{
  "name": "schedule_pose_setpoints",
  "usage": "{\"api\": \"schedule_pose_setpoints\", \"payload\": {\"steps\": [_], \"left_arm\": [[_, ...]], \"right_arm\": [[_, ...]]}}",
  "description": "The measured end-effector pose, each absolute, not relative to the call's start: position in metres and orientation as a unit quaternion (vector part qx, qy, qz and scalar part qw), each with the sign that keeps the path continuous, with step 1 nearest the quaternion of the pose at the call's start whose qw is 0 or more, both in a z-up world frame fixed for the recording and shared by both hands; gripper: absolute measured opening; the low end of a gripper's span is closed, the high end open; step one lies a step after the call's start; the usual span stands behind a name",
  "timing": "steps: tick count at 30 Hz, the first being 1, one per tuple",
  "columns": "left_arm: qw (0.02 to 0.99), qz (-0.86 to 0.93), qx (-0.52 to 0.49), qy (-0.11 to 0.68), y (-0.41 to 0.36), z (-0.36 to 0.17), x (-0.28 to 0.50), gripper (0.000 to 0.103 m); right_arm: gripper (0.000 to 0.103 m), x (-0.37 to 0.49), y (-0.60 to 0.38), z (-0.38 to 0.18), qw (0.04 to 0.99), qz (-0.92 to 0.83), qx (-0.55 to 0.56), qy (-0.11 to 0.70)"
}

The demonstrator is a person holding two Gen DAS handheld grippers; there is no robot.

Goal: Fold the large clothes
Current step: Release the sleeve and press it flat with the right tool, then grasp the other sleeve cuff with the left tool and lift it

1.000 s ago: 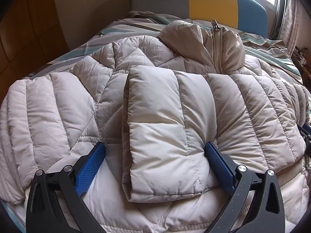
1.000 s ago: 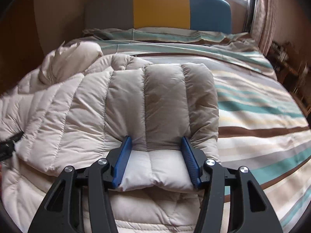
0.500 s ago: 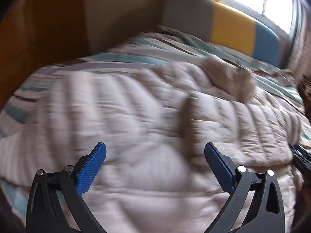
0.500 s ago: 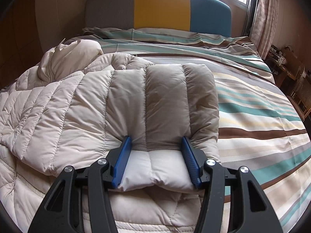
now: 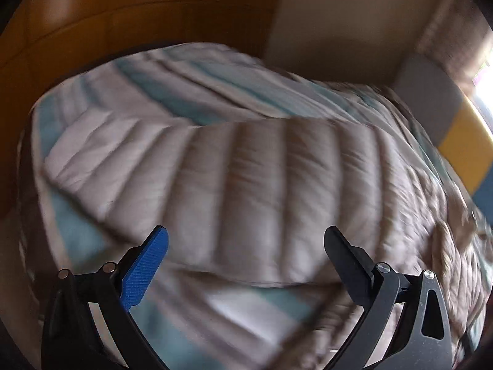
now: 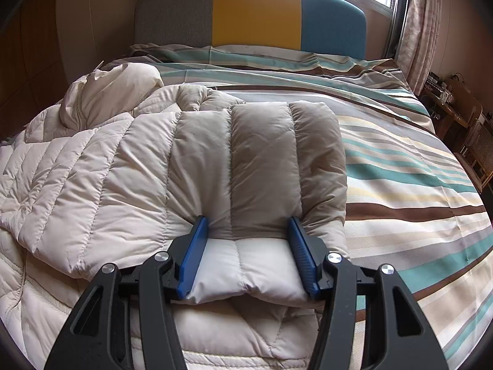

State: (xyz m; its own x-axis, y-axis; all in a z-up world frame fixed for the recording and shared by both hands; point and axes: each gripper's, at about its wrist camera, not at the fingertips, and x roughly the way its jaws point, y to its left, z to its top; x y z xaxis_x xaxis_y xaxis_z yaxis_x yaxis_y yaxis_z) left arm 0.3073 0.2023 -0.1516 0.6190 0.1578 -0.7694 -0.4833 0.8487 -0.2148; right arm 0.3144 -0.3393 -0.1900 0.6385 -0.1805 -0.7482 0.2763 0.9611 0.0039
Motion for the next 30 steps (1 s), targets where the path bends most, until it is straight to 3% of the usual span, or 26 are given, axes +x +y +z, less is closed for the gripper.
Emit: {"api": "schedule_pose_setpoints", "payload": {"steps": [11, 20, 22, 24, 25, 27, 30], "left_arm": [[0.815, 0.289, -0.315, 0.391, 0.279, -0.169, 0.281, 0.1], [0.809, 0.337, -0.274, 0.396, 0.306, -0.174, 0.31, 0.1], [0.81, 0.347, -0.266, 0.391, 0.304, -0.176, 0.315, 0.09], [0.809, 0.359, -0.267, 0.38, 0.305, -0.177, 0.313, 0.068], [0.807, 0.366, -0.273, 0.374, 0.306, -0.177, 0.312, 0.063], [0.804, 0.372, -0.288, 0.365, 0.307, -0.176, 0.308, 0.034], [0.807, 0.359, -0.31, 0.351, 0.307, -0.173, 0.305, 0.017]], "right_arm": [[0.054, 0.314, -0.339, -0.191, 0.903, -0.126, 0.059, 0.406], [0.054, 0.314, -0.34, -0.19, 0.904, -0.125, 0.06, 0.405], [0.054, 0.314, -0.34, -0.19, 0.904, -0.125, 0.06, 0.405], [0.054, 0.314, -0.34, -0.19, 0.904, -0.125, 0.059, 0.405], [0.054, 0.314, -0.34, -0.191, 0.904, -0.125, 0.06, 0.405], [0.054, 0.314, -0.34, -0.191, 0.904, -0.125, 0.06, 0.405], [0.054, 0.314, -0.339, -0.191, 0.904, -0.125, 0.06, 0.405]]}}
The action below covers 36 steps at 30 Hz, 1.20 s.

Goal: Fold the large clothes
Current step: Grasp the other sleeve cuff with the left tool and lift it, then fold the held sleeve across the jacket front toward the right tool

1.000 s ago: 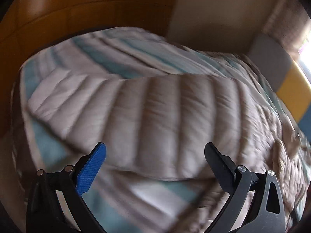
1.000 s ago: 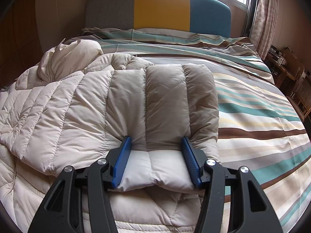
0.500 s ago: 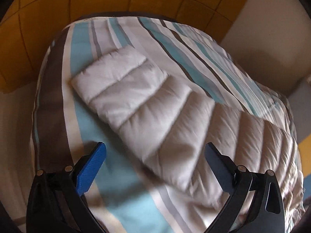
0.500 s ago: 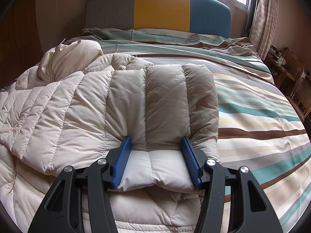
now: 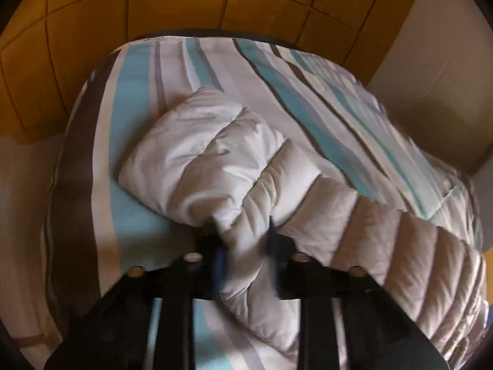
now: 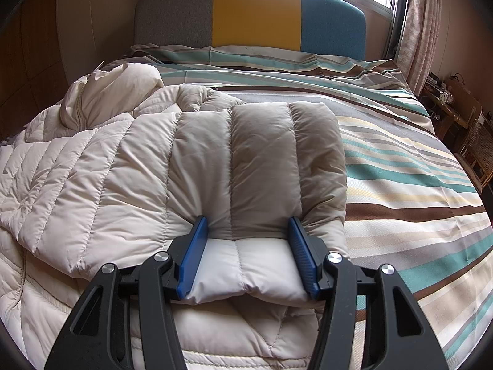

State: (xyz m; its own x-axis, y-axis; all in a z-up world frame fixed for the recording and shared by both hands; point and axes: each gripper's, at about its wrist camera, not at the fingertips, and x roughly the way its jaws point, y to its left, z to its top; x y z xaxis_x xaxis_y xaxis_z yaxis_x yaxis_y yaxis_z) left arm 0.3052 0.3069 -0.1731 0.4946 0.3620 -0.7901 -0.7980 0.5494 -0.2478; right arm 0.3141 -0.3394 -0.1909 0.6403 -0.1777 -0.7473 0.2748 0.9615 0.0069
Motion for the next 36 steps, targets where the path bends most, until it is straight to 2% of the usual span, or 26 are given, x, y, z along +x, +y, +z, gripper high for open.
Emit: {"api": "schedule_pose_setpoints", "payload": {"steps": [5, 18, 36], "left_arm": [[0.824, 0.362, -0.304, 0.312, 0.293, -0.152, 0.298, 0.013], [0.935, 0.273, -0.103, 0.203, 0.188, -0.073, 0.304, 0.013], [0.975, 0.055, 0.015, 0.213, 0.02, -0.066, 0.31, 0.013]], "right_arm": [[0.054, 0.314, -0.339, -0.191, 0.904, -0.125, 0.06, 0.405], [0.054, 0.314, -0.34, -0.191, 0.904, -0.125, 0.06, 0.405], [0.055, 0.314, -0.34, -0.192, 0.904, -0.124, 0.06, 0.404]]}}
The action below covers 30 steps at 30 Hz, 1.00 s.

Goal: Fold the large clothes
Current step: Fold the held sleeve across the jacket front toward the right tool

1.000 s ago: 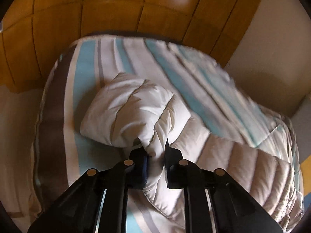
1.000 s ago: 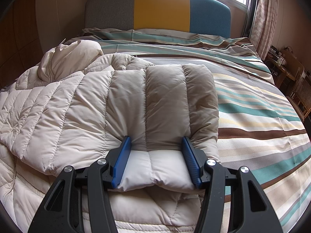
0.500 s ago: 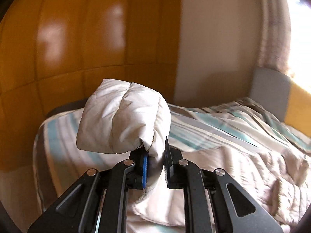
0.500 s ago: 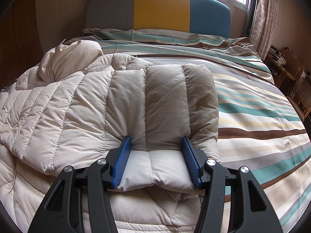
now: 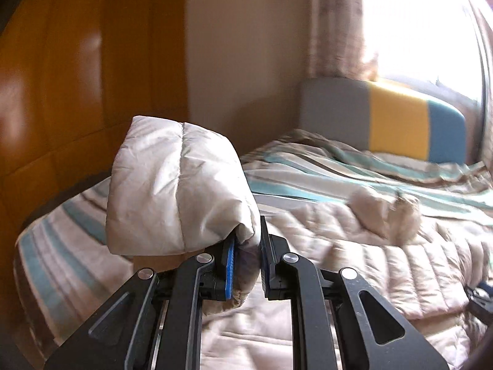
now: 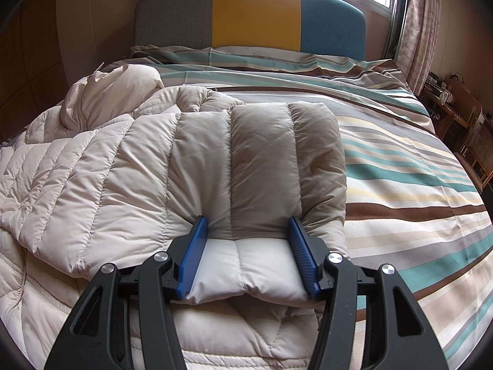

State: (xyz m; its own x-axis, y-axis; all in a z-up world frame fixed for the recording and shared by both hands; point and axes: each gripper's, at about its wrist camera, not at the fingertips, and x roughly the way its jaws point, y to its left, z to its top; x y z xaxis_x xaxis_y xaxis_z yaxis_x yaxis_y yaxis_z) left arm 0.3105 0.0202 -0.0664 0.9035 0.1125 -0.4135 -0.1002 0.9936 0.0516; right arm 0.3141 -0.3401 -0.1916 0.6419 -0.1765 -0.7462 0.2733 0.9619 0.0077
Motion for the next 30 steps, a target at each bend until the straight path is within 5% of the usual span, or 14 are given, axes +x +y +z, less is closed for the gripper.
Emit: {"api": "schedule_pose_setpoints", "payload": {"steps": [27, 28, 30], "left_arm": [[0.914, -0.148, 0.243, 0.291, -0.183, -0.145, 0.306, 0.014], [0.906, -0.151, 0.258, 0.3, -0.189, -0.151, 0.308, 0.017], [0.898, -0.158, 0.274, 0.305, -0.194, -0.157, 0.306, 0.039]], "right_arm": [[0.055, 0.313, -0.341, -0.192, 0.905, -0.123, 0.061, 0.404], [0.055, 0.313, -0.34, -0.191, 0.905, -0.123, 0.061, 0.404], [0.055, 0.313, -0.34, -0.192, 0.905, -0.123, 0.06, 0.404]]}}
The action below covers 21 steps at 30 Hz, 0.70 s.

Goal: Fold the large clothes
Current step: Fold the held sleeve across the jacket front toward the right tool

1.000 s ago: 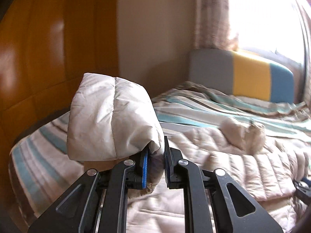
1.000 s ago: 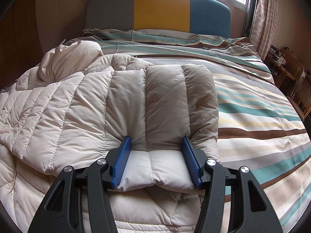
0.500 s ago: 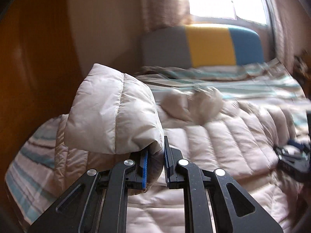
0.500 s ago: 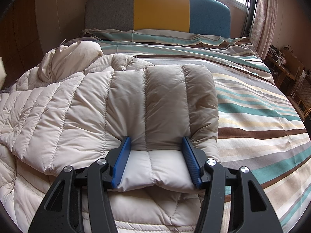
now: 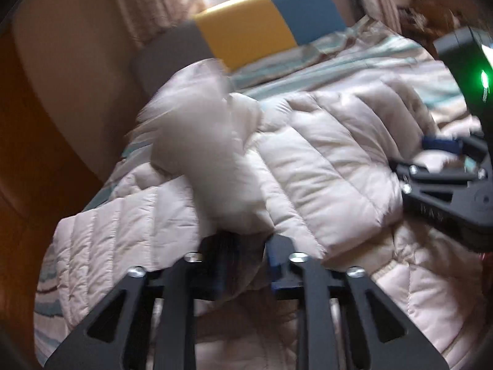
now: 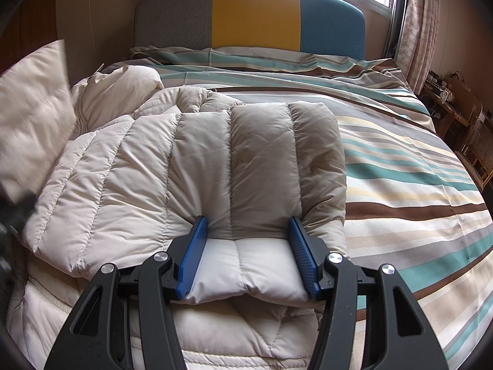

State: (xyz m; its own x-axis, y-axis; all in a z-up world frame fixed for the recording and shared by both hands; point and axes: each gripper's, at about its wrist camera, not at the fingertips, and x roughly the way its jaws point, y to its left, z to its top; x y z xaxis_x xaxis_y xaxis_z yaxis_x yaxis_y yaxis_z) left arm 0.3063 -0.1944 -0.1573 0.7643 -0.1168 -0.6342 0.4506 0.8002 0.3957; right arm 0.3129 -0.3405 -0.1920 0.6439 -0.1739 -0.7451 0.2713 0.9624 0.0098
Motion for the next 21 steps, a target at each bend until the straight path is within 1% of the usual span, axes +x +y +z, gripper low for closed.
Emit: {"api": "schedule_pose_setpoints", "payload": {"steps": [1, 2, 3, 5, 8, 9, 10, 11, 12, 17, 19, 20, 21], "left_arm": [[0.9, -0.154, 0.276, 0.299, -0.194, -0.157, 0.304, 0.051], [0.905, -0.152, 0.27, 0.291, -0.191, -0.153, 0.3, 0.075], [0.909, -0.161, 0.255, 0.286, -0.186, -0.148, 0.297, 0.086], [0.916, -0.192, 0.214, 0.281, -0.171, -0.133, 0.288, 0.086], [0.924, -0.186, 0.19, 0.275, -0.151, -0.121, 0.284, 0.086], [0.927, -0.183, 0.175, 0.277, -0.138, -0.117, 0.286, 0.086], [0.93, -0.178, 0.16, 0.279, -0.126, -0.113, 0.289, 0.086], [0.934, -0.169, 0.147, 0.28, -0.113, -0.11, 0.293, 0.086], [0.938, -0.152, 0.131, 0.282, -0.095, -0.105, 0.298, 0.086], [0.952, -0.06, 0.077, 0.289, -0.016, -0.093, 0.331, 0.086], [0.953, -0.013, 0.037, 0.299, 0.025, -0.092, 0.349, 0.085], [0.953, 0.008, 0.014, 0.303, 0.043, -0.093, 0.359, 0.082], [0.952, 0.026, -0.002, 0.306, 0.056, -0.094, 0.365, 0.075]], "right_arm": [[0.055, 0.313, -0.34, -0.192, 0.905, -0.123, 0.06, 0.404], [0.055, 0.313, -0.34, -0.192, 0.905, -0.123, 0.06, 0.404], [0.055, 0.313, -0.34, -0.192, 0.904, -0.123, 0.06, 0.404], [0.055, 0.312, -0.34, -0.19, 0.905, -0.123, 0.06, 0.403], [0.055, 0.312, -0.34, -0.188, 0.906, -0.124, 0.06, 0.399], [0.056, 0.311, -0.34, -0.186, 0.908, -0.125, 0.06, 0.395], [0.059, 0.31, -0.34, -0.184, 0.91, -0.125, 0.062, 0.391], [0.062, 0.308, -0.341, -0.182, 0.911, -0.124, 0.062, 0.389], [0.063, 0.307, -0.341, -0.18, 0.911, -0.123, 0.063, 0.387], [0.064, 0.296, -0.338, -0.153, 0.922, -0.122, 0.068, 0.361], [0.064, 0.292, -0.334, -0.142, 0.928, -0.114, 0.076, 0.347], [0.064, 0.291, -0.331, -0.133, 0.931, -0.106, 0.085, 0.339], [0.064, 0.292, -0.326, -0.126, 0.935, -0.095, 0.094, 0.33]]}}
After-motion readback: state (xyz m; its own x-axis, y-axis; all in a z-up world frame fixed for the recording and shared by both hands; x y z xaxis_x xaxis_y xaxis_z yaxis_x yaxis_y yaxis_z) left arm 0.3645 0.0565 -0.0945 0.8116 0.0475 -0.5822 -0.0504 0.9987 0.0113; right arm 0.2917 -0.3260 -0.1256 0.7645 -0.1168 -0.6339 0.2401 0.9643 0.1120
